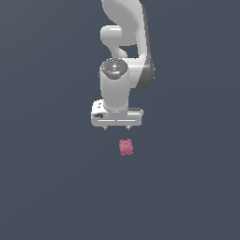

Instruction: Pick up the object and move it to a goal position.

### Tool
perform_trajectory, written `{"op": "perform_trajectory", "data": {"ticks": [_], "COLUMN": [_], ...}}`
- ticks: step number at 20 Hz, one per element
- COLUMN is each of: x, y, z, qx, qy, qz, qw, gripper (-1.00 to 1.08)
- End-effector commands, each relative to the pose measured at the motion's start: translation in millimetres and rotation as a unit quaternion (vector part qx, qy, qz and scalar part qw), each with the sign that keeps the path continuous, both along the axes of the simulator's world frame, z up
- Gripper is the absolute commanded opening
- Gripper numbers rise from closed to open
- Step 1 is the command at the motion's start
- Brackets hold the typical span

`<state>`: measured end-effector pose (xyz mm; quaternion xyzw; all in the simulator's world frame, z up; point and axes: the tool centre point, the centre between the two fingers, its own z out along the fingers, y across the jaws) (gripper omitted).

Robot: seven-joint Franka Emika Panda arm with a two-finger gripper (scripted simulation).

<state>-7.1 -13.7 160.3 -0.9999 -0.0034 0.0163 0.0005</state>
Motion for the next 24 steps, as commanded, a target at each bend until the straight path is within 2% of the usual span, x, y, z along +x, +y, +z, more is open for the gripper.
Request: {"op": "perform_trajectory", "data": {"ticks": [1, 10, 17, 24], "x": [0, -3, -2, 10], "y": [0, 28, 28, 33], "z": [0, -6, -8, -28], "qx": [0.0, 0.002, 0.001, 0.001], "qy": [0.0, 0.005, 0.005, -0.002], "qz": [0.0, 0.044, 0.045, 0.057], "qw": [1.0, 0.999, 0.999, 0.9984], "gripper": [1.0, 1.0, 1.0, 1.0]}}
